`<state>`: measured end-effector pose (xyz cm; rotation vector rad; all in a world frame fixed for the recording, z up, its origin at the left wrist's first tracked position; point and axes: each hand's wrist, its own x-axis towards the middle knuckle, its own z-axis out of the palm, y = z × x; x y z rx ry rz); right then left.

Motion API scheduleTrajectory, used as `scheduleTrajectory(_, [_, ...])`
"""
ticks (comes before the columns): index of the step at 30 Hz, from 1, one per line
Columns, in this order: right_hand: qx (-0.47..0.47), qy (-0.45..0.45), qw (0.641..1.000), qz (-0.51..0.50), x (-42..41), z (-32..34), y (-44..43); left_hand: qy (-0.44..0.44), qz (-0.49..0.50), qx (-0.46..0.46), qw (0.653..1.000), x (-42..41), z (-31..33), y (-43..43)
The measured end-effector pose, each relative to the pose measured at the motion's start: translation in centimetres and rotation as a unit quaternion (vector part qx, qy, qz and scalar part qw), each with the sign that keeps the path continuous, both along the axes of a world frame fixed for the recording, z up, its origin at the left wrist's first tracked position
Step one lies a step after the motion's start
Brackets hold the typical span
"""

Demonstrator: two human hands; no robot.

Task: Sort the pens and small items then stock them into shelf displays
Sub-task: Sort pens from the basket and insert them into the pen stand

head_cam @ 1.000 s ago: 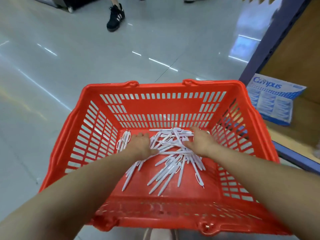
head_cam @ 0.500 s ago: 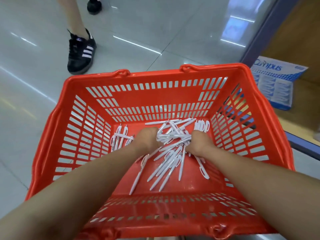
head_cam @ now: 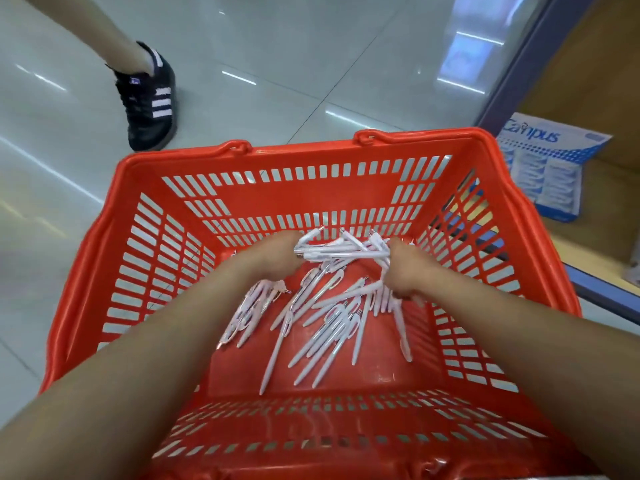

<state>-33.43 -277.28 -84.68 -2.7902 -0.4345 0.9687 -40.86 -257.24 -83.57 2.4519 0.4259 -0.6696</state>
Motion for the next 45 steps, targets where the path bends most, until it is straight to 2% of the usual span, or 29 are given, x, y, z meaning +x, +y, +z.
scheduleTrajectory(4, [0.003,-0.020,0.999,0.040,0.9,2.4,-0.2,-0.005,-0.058,0.079,0.995,0.5,1.2,0.8])
scheduleTrajectory(6, [0.021,0.018,0.999,0.046,1.0,3.6,-0.2,-0.012,-0.065,0.074,0.995,0.5,1.9,1.1])
scheduleTrajectory(8, [0.093,0.097,0.991,-0.020,1.1,4.9,-0.3,-0.021,-0.045,0.028,0.998,0.5,2.7,1.5])
scheduleTrajectory(10, [0.157,0.191,0.961,-0.120,1.4,6.2,-0.8,-0.026,-0.015,-0.023,0.999,0.3,3.6,1.8])
scheduleTrajectory(12, [0.204,0.257,0.928,-0.178,1.5,7.4,-1.3,-0.035,-0.006,-0.058,0.998,0.1,4.3,1.9])
scheduleTrajectory(14, [0.253,0.258,0.908,-0.214,1.3,8.1,-1.5,-0.039,-0.016,-0.088,0.995,0.1,5.1,1.6])
scheduleTrajectory(18, [0.355,0.192,0.880,-0.252,-0.5,8.0,-1.1,-0.063,-0.022,-0.161,0.985,0.0,6.0,0.1])
scheduleTrajectory(20, [0.407,0.206,0.850,-0.262,-1.5,7.7,-1.0,-0.081,-0.021,-0.189,0.978,0.0,6.1,-0.8])
scheduleTrajectory(24, [0.454,0.250,0.812,-0.267,-2.2,7.7,-1.3,-0.082,-0.047,-0.188,0.978,-0.1,5.8,-1.8])
scheduleTrajectory(26, [0.484,0.266,0.785,-0.281,-2.0,7.9,-1.6,-0.078,-0.039,-0.228,0.970,-0.1,5.7,-2.0])
scheduleTrajectory(28, [0.480,0.268,0.792,-0.265,-1.5,8.4,-2.2,-0.061,-0.035,-0.255,0.964,-0.2,5.8,-1.7])
scheduleTrajectory(33, [0.439,0.216,0.854,-0.178,1.0,12.0,-4.7,0.000,0.027,-0.342,0.939,-0.3,7.0,0.2])
scheduleTrajectory(36, [0.398,0.226,0.880,-0.127,1.6,14.2,-5.2,-0.010,0.070,-0.406,0.911,0.0,8.0,-1.1])
scheduleTrajectory(38, [0.357,0.246,0.895,-0.107,1.5,15.4,-5.1,-0.029,0.061,-0.413,0.908,0.2,8.9,-2.6])
scheduleTrajectory(42, [0.323,0.283,0.895,-0.119,1.2,18.0,-6.0,-0.062,0.083,-0.436,0.894,0.5,10.6,-6.5])
scheduleTrajectory(45, [0.342,0.289,0.878,-0.168,1.1,19.2,-7.8,-0.093,0.139,-0.477,0.863,1.4,12.1,-9.3])
